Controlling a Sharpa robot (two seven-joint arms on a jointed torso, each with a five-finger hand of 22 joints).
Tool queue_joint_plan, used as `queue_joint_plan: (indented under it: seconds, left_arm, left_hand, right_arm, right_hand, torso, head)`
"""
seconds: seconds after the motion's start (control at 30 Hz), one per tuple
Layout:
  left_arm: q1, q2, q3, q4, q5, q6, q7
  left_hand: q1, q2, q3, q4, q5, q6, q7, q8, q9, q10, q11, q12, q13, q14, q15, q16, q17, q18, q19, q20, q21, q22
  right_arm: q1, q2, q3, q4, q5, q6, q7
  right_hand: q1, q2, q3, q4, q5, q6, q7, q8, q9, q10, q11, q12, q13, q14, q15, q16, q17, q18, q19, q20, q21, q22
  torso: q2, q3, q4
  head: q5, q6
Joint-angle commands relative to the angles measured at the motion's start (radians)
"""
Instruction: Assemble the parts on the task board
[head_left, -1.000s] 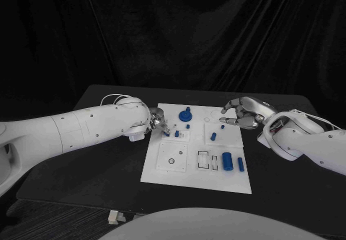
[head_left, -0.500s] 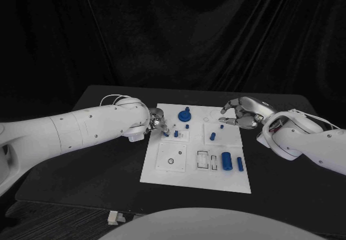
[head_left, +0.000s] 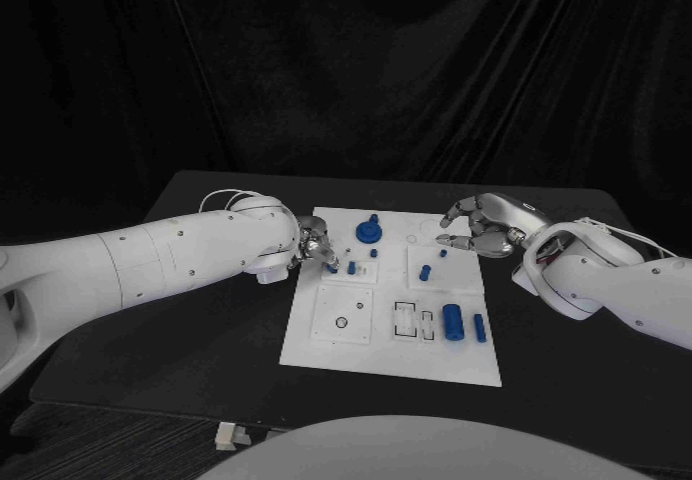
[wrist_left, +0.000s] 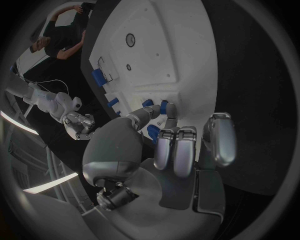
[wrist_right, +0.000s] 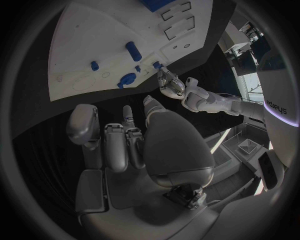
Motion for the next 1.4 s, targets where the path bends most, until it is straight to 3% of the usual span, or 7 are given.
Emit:
queue_joint_plan:
  seconds: [0.03, 0.43, 0.57, 0.63, 0.77, 1.17, 1.4]
  left_arm:
    - [-0.002, 0.003, 0.000, -0.004, 0.001, 0.006, 0.012]
    - [-0.001, 0.014, 0.000, -0.015, 0.001, 0.078, -0.020]
    - [-0.001, 0.017, 0.000, -0.016, 0.001, 0.085, -0.023]
    - [-0.001, 0.019, 0.000, -0.017, 0.001, 0.088, -0.024]
    - [-0.001, 0.022, 0.000, -0.019, 0.001, 0.091, -0.025]
    - [-0.001, 0.023, 0.000, -0.023, 0.001, 0.082, -0.029]
    - [-0.001, 0.025, 0.000, -0.030, 0.001, 0.083, -0.040]
  left_hand:
    - [-0.006, 0.002, 0.017, -0.018, 0.004, 0.049, -0.039, 0.004, -0.002, 0.106, -0.009, 0.004, 0.263, 0.100, -0.006, -0.003, 0.258, 0.012, -0.005, 0.000, -0.003, 0.177]
    - [-0.010, 0.000, 0.011, -0.017, -0.008, 0.057, -0.041, 0.004, -0.004, 0.106, -0.010, 0.004, 0.263, 0.096, -0.008, -0.005, 0.253, 0.012, -0.005, -0.002, -0.004, 0.177]
    - [-0.012, 0.002, 0.003, -0.013, -0.049, 0.057, -0.042, -0.003, -0.012, 0.106, -0.012, 0.004, 0.263, 0.095, -0.009, -0.006, 0.251, 0.012, -0.005, -0.003, -0.005, 0.177]
    - [-0.026, 0.006, -0.019, 0.005, -0.112, 0.059, -0.042, -0.011, -0.020, 0.106, -0.011, 0.004, 0.263, 0.094, -0.009, -0.006, 0.250, 0.012, -0.006, -0.003, -0.008, 0.176]
    - [-0.041, 0.012, -0.071, 0.039, -0.176, 0.063, -0.043, -0.022, -0.031, 0.106, -0.011, 0.004, 0.263, 0.093, -0.008, -0.007, 0.248, 0.012, -0.007, -0.002, -0.011, 0.176]
    - [-0.084, 0.025, -0.207, 0.146, -0.229, 0.069, -0.037, -0.038, -0.044, 0.106, -0.005, 0.004, 0.263, 0.090, -0.003, -0.009, 0.246, 0.014, -0.011, 0.001, -0.020, 0.174]
    - [-0.092, 0.037, -0.247, 0.179, -0.238, 0.064, -0.034, -0.048, -0.050, 0.104, -0.003, 0.002, 0.262, 0.088, -0.002, -0.010, 0.242, 0.014, -0.013, 0.002, -0.024, 0.173]
  right_arm:
    - [-0.002, 0.001, 0.001, -0.001, -0.001, -0.001, -0.019]
    - [-0.002, 0.005, 0.001, -0.005, -0.001, 0.002, -0.021]
    - [-0.002, 0.007, 0.001, -0.007, -0.001, 0.002, -0.021]
    - [-0.002, 0.008, 0.001, -0.007, -0.001, 0.002, -0.020]
    - [-0.002, 0.009, 0.001, -0.008, -0.001, 0.004, -0.020]
    - [-0.004, 0.010, 0.001, -0.009, -0.001, 0.007, -0.020]
    - [-0.005, 0.009, 0.001, -0.008, -0.001, 0.010, -0.019]
  right_hand:
    - [0.008, 0.002, 0.006, -0.002, 0.005, 0.008, 0.000, 0.002, -0.002, 0.071, 0.006, 0.000, 0.231, 0.060, 0.004, -0.005, 0.160, -0.012, 0.003, 0.002, -0.006, 0.135]
    - [0.008, 0.002, 0.006, -0.002, 0.005, 0.008, 0.000, 0.002, -0.002, 0.071, 0.006, 0.000, 0.231, 0.060, 0.004, -0.005, 0.160, -0.012, 0.003, 0.002, -0.006, 0.135]
    - [0.010, 0.004, 0.007, -0.003, 0.006, 0.008, 0.001, 0.002, -0.002, 0.071, 0.007, 0.000, 0.231, 0.060, 0.004, -0.006, 0.159, -0.012, 0.003, 0.002, -0.006, 0.135]
    - [0.010, 0.004, 0.007, -0.003, 0.006, 0.008, 0.001, 0.002, -0.002, 0.071, 0.007, 0.000, 0.231, 0.060, 0.004, -0.006, 0.159, -0.012, 0.003, 0.002, -0.006, 0.135]
    - [0.010, 0.004, 0.007, -0.003, 0.006, 0.008, 0.001, 0.002, -0.002, 0.071, 0.007, 0.000, 0.231, 0.060, 0.004, -0.006, 0.159, -0.012, 0.003, 0.002, -0.006, 0.135]
    - [0.011, 0.005, 0.008, -0.003, 0.006, 0.009, 0.001, 0.001, -0.003, 0.068, 0.007, -0.002, 0.228, 0.059, 0.004, -0.008, 0.156, -0.011, 0.001, 0.003, -0.011, 0.134]
    - [0.012, 0.005, 0.008, -0.004, 0.006, 0.009, 0.001, 0.001, -0.003, 0.068, 0.008, -0.001, 0.228, 0.059, 0.005, -0.009, 0.156, -0.011, 0.001, 0.003, -0.011, 0.134]
  torso:
    - [0.000, 0.0002, -0.0001]
    - [0.000, -0.0003, 0.0006]
    - [0.001, -0.0008, 0.0007]
    - [0.001, -0.0008, 0.0008]
    - [0.001, -0.0007, 0.0017]
    - [0.001, -0.0007, 0.0009]
    - [0.000, -0.0003, 0.0017]
  head:
    - [0.000, 0.000]
    - [0.000, 0.000]
    - [0.002, 0.000]
    - [0.001, 0.000]
    - [0.000, 0.000]
    - [0.001, 0.000]
    - [0.002, 0.000]
